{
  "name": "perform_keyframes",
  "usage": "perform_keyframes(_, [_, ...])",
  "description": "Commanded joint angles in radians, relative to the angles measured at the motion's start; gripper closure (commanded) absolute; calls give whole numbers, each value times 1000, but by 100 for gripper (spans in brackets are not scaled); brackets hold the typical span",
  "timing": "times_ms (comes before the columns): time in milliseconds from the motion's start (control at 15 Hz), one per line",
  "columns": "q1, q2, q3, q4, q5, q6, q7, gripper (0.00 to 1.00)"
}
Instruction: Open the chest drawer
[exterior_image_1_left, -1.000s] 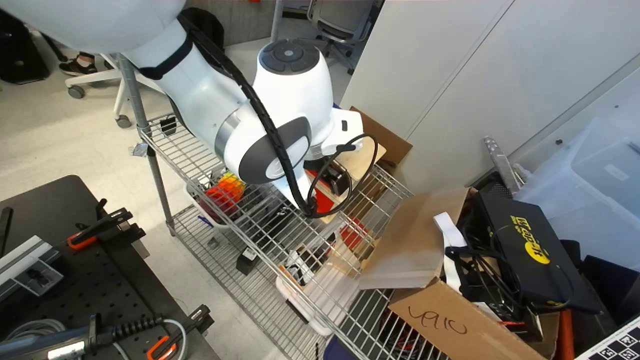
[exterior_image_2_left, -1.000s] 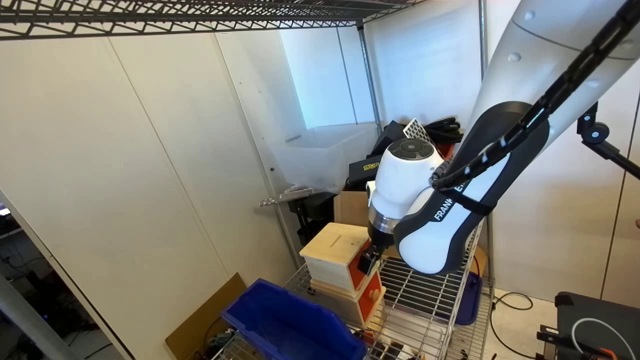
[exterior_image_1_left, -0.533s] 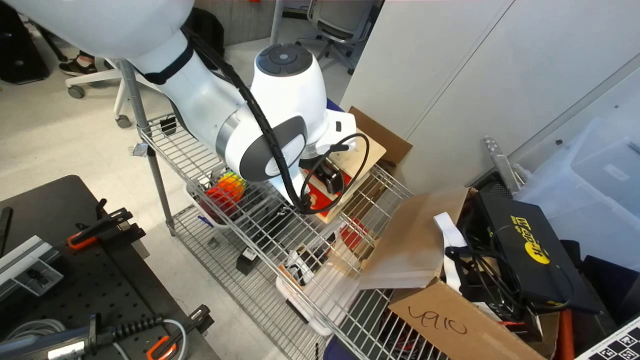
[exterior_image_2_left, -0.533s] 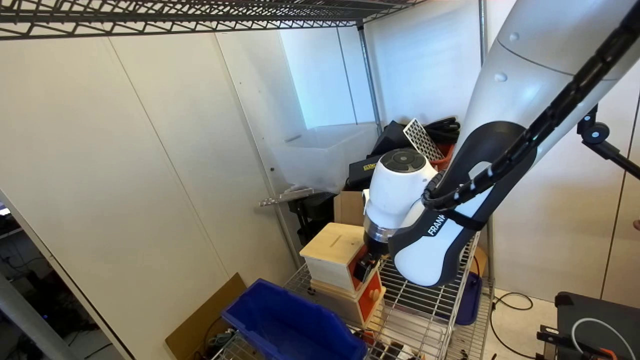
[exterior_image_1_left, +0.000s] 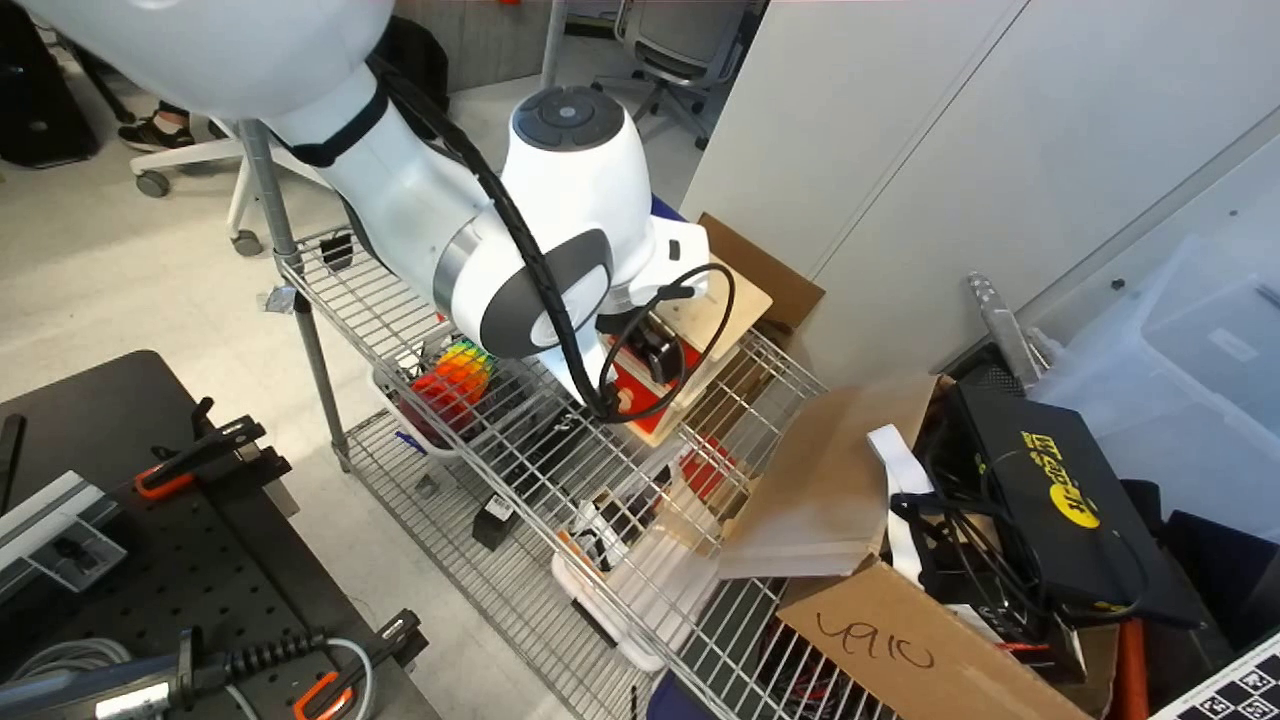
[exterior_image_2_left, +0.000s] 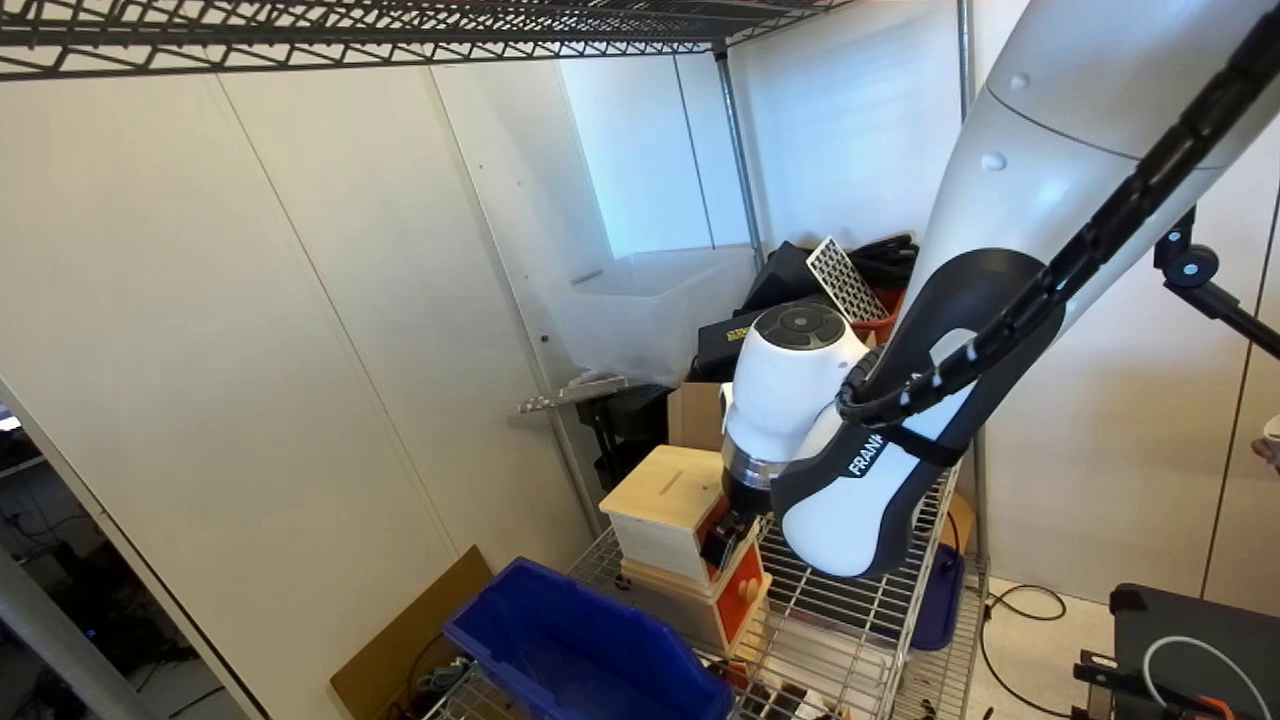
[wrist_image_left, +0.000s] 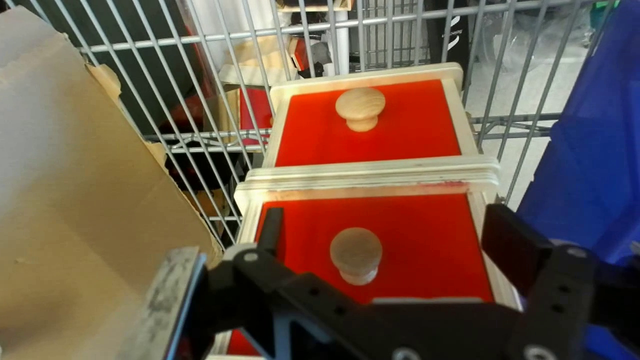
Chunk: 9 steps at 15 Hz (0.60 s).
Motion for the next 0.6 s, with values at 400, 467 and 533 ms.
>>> perform_keyframes(400, [-56, 11, 53, 54, 22, -22, -10, 0])
perform_keyframes(467, [-59, 12, 54, 57, 23, -23, -10, 0])
perform_keyframes(533, [-61, 13, 53, 60, 22, -24, -9, 0])
